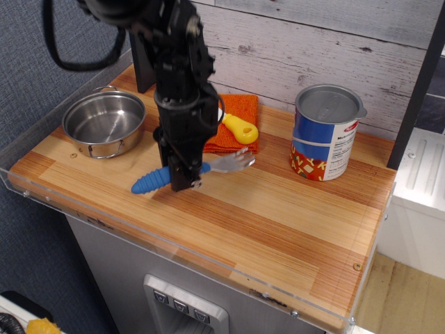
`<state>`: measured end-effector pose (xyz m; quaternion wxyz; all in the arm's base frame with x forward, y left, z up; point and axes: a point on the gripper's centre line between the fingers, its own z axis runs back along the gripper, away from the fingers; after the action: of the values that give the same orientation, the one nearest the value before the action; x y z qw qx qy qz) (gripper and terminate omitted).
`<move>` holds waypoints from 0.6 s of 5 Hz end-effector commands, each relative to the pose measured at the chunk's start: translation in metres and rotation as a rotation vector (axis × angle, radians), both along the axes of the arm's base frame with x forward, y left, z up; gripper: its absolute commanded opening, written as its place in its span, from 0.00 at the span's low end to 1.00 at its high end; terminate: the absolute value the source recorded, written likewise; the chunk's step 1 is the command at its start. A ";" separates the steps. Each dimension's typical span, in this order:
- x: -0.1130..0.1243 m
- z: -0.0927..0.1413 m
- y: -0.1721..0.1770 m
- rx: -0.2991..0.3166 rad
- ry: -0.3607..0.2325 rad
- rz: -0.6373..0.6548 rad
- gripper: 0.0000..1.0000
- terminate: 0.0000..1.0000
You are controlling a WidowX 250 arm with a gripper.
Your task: Place the handle of the blue fork touching the edge of the counter.
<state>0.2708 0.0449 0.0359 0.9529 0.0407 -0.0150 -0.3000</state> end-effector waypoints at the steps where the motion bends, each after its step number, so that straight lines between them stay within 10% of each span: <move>1: -0.011 0.026 -0.025 -0.013 -0.043 0.298 0.00 0.00; 3: -0.021 0.014 -0.060 -0.030 -0.118 0.613 0.00 0.00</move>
<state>0.2424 -0.0187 0.0370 0.9982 0.0440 -0.0378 0.0117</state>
